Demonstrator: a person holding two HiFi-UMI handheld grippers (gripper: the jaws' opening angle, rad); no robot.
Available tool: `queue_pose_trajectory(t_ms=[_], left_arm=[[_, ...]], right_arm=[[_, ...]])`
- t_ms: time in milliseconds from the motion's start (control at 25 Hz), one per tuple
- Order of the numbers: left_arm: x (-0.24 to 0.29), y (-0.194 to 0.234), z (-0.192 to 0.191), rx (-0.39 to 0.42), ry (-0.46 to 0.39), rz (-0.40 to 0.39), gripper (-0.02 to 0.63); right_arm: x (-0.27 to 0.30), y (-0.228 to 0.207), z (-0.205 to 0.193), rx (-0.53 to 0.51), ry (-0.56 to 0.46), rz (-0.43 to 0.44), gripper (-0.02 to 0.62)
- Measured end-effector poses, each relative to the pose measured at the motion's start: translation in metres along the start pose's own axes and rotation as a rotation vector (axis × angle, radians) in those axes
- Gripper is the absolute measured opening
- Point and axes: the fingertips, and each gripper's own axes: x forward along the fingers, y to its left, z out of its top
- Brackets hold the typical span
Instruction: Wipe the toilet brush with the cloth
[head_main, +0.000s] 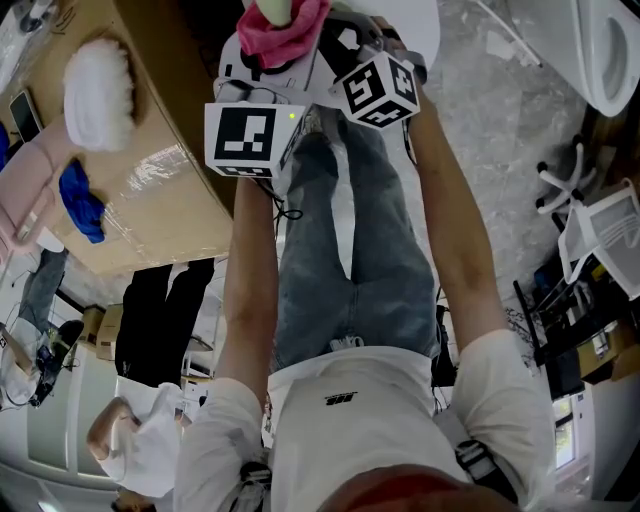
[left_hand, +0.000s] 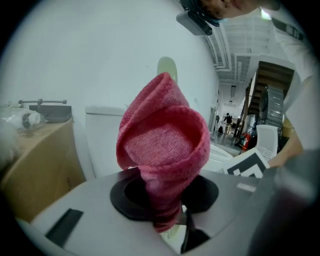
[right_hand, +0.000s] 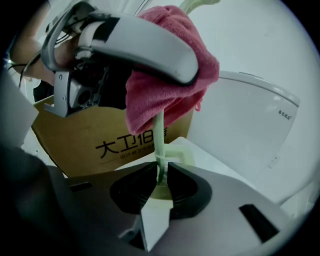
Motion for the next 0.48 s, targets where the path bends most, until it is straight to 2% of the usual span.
queue_pose_trajectory(t_ms=[480], left_arm=[[0.02,0.001,-0.055,-0.002,0.078,0.001,0.12]], right_arm=[[-0.001,0.002,0.0,0.001,-0.012,-0.005,0.06]])
